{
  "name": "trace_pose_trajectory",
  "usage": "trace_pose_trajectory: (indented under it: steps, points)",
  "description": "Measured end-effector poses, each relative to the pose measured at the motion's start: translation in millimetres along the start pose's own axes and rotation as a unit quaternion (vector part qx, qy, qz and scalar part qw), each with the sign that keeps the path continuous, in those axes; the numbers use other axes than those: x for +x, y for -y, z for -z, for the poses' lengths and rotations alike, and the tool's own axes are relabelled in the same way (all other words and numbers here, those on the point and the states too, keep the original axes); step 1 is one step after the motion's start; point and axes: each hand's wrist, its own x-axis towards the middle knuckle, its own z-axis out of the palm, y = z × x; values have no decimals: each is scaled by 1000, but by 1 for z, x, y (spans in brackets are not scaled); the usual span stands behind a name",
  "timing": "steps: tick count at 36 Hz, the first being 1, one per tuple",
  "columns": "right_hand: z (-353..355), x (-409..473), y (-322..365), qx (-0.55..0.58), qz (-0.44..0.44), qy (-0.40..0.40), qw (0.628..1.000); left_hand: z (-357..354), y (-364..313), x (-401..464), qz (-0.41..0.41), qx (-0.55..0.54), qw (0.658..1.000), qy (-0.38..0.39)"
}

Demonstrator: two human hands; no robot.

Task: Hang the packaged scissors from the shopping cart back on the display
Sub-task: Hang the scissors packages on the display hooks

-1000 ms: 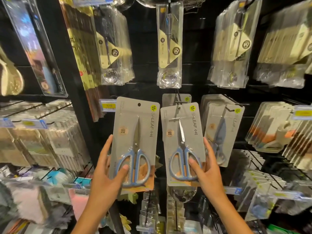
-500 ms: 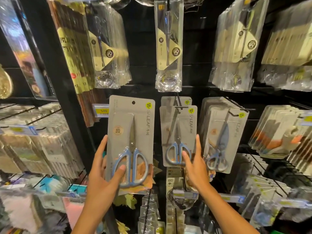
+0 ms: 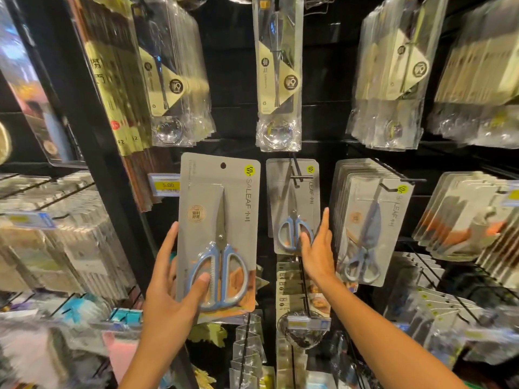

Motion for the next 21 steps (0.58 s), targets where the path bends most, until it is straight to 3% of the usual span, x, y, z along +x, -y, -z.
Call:
trace_pose_trajectory:
  steps: [5,12,17,21]
  points:
    - [-5,-35,1,99,26,-29,994,2,-2,-4,-6,0,1000,0]
    - [11,-88,50,296,37,124,946,3,-3,-8,-12,9,1000,15]
    - [27,-113,80,307,80,249,915,0,2,-12,-19,-5,1000,16]
    - [36,-121,83,290,82,252,920,-1,9,-19,-3,-35,999,30]
